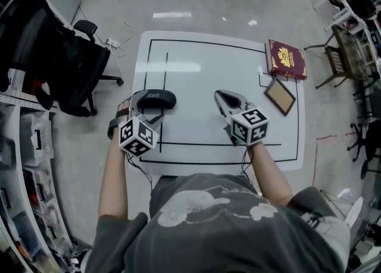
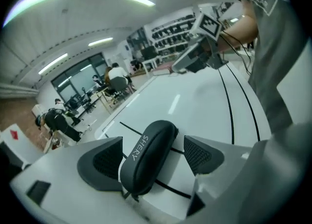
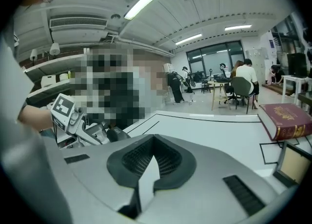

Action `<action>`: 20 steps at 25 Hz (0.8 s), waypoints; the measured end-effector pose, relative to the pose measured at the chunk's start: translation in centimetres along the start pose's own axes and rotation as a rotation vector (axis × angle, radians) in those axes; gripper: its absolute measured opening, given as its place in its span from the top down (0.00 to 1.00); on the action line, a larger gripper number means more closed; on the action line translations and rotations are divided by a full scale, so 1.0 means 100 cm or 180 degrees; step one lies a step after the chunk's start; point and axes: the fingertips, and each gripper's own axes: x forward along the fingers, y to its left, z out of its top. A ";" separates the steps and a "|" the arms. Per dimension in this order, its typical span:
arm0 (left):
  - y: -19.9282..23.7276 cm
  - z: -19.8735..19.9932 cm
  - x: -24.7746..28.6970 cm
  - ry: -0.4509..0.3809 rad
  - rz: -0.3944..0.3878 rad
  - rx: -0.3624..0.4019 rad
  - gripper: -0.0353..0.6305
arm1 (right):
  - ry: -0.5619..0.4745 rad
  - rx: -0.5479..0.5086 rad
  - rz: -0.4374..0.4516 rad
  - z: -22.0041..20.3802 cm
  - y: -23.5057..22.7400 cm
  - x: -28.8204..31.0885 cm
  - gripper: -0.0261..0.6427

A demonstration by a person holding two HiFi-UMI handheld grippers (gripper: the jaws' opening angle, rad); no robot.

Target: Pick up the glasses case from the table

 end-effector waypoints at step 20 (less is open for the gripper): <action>-0.001 -0.045 0.057 0.0880 -0.1100 0.0734 0.35 | 0.0162 0.0073 -0.0065 -0.002 -0.017 0.034 0.96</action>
